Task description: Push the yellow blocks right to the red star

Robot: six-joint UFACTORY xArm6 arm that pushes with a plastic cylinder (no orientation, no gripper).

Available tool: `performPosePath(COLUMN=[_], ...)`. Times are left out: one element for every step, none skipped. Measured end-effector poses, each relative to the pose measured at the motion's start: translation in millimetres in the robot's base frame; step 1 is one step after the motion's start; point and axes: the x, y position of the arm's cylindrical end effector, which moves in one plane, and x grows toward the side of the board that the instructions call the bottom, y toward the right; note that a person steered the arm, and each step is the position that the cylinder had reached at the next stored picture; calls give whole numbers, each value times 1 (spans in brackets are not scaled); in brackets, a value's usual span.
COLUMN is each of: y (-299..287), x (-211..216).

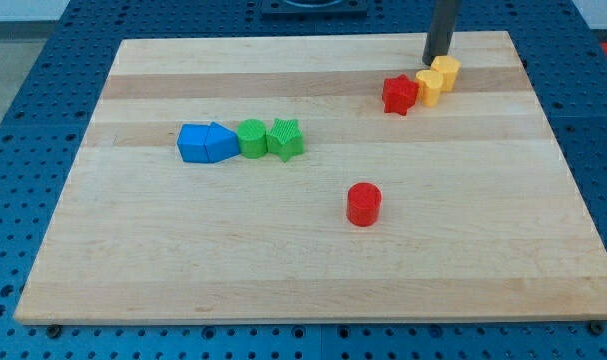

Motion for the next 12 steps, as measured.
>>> performPosePath(y=[1,1,1,1,1,1,1,8,20,21,21,21], x=[0,0,6,14,23,31,31,14,10,12,23,37])
